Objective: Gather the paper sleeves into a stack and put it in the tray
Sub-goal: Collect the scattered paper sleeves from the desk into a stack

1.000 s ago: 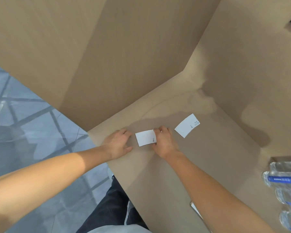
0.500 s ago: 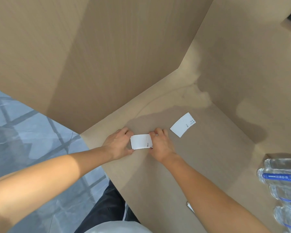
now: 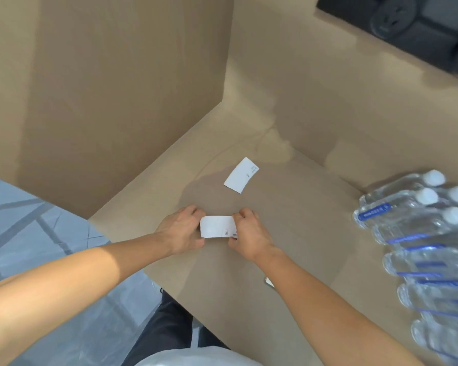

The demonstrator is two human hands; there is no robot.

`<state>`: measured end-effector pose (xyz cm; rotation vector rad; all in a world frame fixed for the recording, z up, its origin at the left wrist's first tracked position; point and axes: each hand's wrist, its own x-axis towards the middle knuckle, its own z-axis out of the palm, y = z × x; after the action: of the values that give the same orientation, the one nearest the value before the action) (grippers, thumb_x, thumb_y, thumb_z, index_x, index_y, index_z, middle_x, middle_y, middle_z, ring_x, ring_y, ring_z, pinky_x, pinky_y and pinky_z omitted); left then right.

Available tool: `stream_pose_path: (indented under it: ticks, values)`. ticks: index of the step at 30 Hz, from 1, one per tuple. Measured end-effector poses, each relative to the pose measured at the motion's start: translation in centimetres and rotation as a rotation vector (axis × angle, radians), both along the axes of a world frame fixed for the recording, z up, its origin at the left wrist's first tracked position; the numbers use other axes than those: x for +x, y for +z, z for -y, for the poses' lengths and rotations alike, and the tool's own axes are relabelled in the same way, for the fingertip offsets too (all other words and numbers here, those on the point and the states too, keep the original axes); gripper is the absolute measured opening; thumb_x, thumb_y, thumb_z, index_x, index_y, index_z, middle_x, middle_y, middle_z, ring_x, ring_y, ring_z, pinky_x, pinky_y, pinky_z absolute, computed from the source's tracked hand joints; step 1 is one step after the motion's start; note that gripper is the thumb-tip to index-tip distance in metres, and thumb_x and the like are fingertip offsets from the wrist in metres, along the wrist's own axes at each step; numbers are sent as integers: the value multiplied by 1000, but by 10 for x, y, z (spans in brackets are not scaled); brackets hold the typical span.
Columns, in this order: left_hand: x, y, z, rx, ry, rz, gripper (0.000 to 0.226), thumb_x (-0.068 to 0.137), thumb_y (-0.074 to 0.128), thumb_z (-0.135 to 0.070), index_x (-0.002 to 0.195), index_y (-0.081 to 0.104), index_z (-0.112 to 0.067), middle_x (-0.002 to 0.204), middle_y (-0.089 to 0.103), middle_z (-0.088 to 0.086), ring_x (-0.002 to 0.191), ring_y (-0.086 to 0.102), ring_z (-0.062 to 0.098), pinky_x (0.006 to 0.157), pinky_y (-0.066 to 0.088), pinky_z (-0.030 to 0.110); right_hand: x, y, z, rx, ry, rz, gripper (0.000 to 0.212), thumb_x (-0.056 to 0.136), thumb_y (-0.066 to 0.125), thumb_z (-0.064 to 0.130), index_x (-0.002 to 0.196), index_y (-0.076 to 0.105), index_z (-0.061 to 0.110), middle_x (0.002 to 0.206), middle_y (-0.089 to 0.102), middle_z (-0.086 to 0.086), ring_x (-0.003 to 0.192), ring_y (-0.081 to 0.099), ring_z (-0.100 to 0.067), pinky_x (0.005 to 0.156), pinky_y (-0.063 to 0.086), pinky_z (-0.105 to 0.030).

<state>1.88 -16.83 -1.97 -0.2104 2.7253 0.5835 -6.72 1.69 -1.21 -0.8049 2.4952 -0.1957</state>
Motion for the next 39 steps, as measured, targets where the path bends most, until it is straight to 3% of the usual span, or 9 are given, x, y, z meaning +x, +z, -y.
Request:
stream_pose_path:
  ticks: [7, 17, 25, 39]
  values:
    - [-20, 0, -73, 32, -189, 23, 51, 78, 64, -41, 123, 48, -24, 118, 49, -3, 109, 53, 19, 80, 47, 32, 20, 9, -92, 14, -144, -22, 40, 84, 53, 0, 124, 51, 5, 130, 41, -9, 123, 37, -27, 92, 50, -39]
    - [-41, 0, -163, 19, -476, -25, 50, 77, 62, -44, 122, 47, -28, 114, 48, -7, 102, 52, 16, 70, 38, 28, 60, 11, -186, 20, -428, -23, 45, 84, 58, 8, 128, 50, 7, 133, 41, -8, 127, 38, -25, 97, 48, -37]
    - [-45, -9, -181, 22, -581, -21, 53, 74, 63, -46, 121, 48, -27, 112, 49, -8, 97, 53, 16, 75, 49, 33, 77, 2, -206, 14, -520, -20, 44, 83, 60, 11, 126, 50, 6, 130, 42, -8, 124, 39, -26, 91, 51, -38]
    - [-33, -27, -174, -4, -584, 27, 46, 83, 64, -37, 123, 47, -22, 118, 42, -1, 103, 51, 20, 78, 49, 34, 86, -14, -201, -5, -497, -7, 36, 88, 55, 5, 124, 52, 4, 132, 45, -11, 122, 41, -30, 99, 45, -38]
